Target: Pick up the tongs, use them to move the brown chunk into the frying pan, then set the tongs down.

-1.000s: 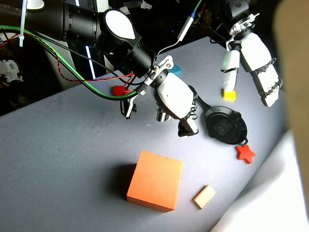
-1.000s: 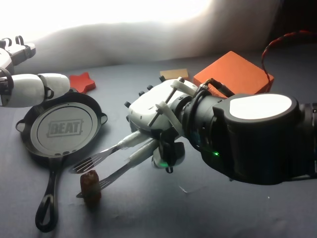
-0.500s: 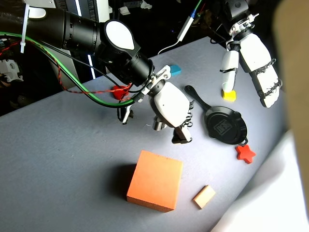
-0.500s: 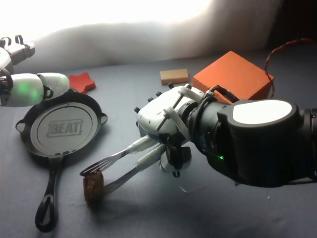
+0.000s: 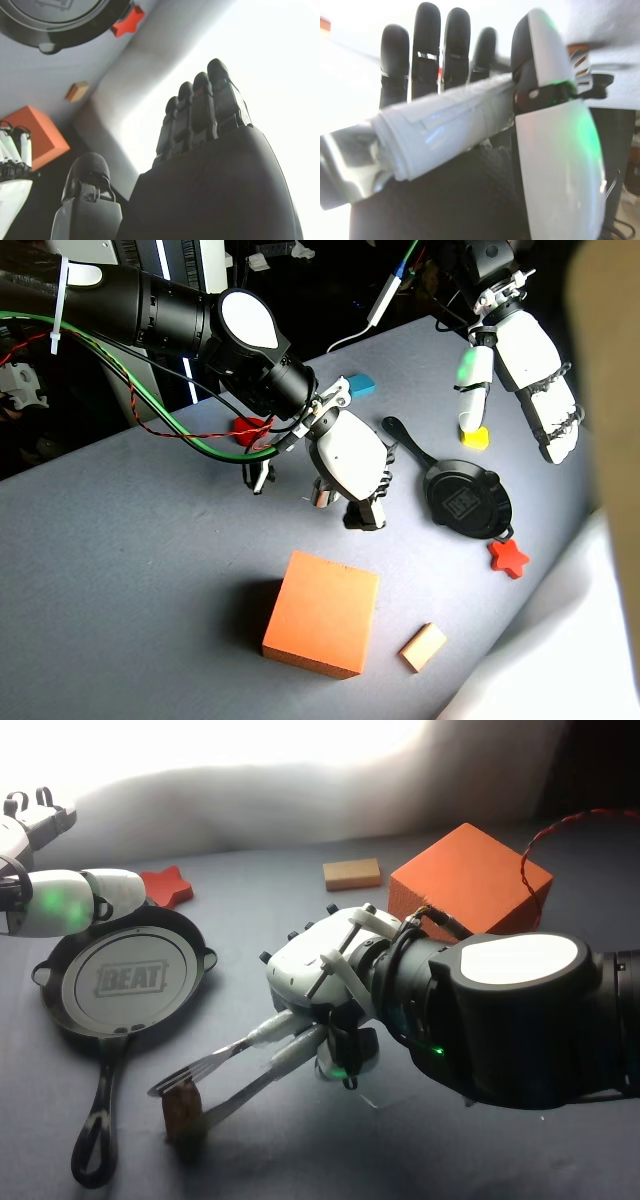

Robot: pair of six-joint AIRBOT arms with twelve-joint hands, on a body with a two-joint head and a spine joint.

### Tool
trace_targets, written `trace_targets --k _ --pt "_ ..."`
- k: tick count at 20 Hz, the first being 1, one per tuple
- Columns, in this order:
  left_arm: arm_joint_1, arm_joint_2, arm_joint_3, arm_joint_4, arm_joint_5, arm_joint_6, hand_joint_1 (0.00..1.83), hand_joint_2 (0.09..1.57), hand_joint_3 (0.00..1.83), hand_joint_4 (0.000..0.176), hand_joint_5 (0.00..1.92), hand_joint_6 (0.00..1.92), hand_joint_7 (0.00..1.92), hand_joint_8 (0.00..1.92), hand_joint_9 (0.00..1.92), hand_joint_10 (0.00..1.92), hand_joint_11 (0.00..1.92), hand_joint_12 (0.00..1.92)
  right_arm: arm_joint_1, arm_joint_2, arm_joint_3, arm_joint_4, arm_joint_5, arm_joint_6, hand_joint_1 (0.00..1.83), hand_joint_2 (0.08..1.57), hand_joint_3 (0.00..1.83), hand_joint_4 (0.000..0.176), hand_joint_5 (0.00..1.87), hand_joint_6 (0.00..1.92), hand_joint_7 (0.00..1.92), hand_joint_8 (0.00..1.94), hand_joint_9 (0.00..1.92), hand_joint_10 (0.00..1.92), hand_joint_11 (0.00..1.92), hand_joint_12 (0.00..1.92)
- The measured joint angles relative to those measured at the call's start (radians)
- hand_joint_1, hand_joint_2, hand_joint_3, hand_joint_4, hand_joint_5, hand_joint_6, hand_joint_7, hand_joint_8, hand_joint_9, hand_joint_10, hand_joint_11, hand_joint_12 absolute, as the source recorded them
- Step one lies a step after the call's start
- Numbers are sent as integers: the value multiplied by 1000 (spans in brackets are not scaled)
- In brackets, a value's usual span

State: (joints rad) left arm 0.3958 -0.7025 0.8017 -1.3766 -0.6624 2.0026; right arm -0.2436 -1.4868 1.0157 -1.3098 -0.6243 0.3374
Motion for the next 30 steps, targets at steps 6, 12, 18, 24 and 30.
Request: trace_targets --k 6,12,18,24,30 --pt "0 0 0 0 0 0 0 1219 3 0 41 4 57 1 37 2 0 192 -4 2 0 -2 3 -4 670 1346 20 0 1030 1153 1375 1132 1320 1386 1074 1799" --pt "0 0 0 0 0 -3 0 1231 4 0 46 2 95 8 66 9 0 176 -36 64 -68 -8 -5 -39 847 1441 5 176 1382 1920 1626 1940 1743 1921 1766 1921" --pt "0 0 -1 0 0 -4 0 1225 0 0 16 1 67 0 41 0 0 109 -42 118 -127 55 -8 -82 933 1412 0 176 1372 1921 1624 1941 1736 1921 1760 1921" --pt "5 0 -1 0 0 -10 0 1243 3 0 1 0 53 1 34 0 0 98 31 142 -127 114 -32 -114 904 1419 1 176 1329 1921 1581 1941 1693 1921 1722 1921" --pt "6 0 -4 0 0 -10 0 1240 0 0 25 5 54 1 23 2 0 180 102 83 -3 117 -16 -50 857 1436 7 176 1303 1921 1574 1941 1683 1921 1703 1921"
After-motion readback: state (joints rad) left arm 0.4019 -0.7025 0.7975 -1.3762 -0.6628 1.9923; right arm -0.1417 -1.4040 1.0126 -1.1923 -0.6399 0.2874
